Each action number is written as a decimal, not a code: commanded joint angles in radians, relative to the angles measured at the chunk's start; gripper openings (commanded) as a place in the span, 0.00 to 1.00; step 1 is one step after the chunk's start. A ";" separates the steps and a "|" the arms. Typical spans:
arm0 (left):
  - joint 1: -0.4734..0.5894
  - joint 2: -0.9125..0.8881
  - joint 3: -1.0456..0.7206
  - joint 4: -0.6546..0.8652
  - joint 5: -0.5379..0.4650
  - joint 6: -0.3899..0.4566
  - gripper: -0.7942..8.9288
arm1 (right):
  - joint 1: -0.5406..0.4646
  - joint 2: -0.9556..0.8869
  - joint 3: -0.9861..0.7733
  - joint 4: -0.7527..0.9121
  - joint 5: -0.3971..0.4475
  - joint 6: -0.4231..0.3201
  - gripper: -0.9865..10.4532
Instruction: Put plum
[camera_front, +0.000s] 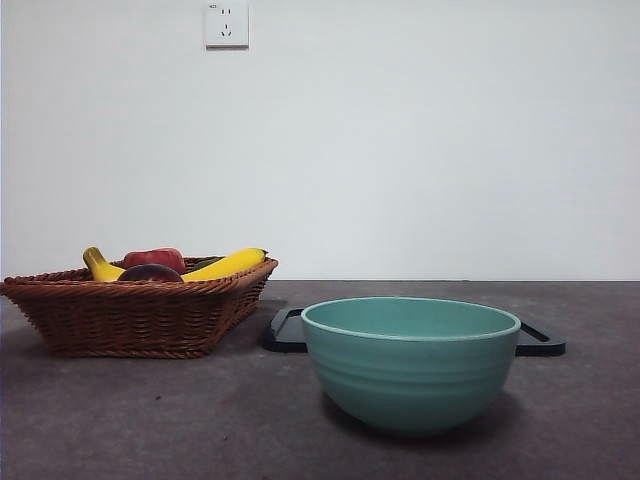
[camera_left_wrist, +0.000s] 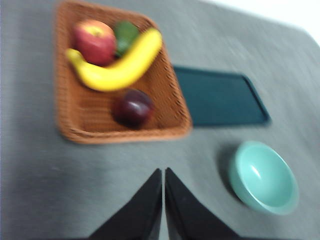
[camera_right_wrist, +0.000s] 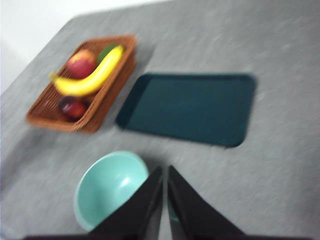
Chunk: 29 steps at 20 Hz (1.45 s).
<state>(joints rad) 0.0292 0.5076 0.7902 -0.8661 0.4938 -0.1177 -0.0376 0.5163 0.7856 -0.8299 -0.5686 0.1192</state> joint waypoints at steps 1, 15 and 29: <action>-0.023 0.051 0.052 -0.018 0.032 0.060 0.09 | 0.029 0.065 0.062 -0.062 -0.018 -0.069 0.09; -0.148 0.219 0.116 -0.129 0.101 0.132 0.19 | 0.174 0.208 0.151 -0.188 -0.018 -0.161 0.15; -0.148 0.227 0.120 -0.126 0.096 0.075 0.54 | 0.174 0.208 0.151 -0.188 -0.019 -0.149 0.41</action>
<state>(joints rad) -0.1165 0.7280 0.8845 -1.0027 0.5812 -0.0250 0.1318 0.7204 0.9195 -1.0218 -0.5835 -0.0296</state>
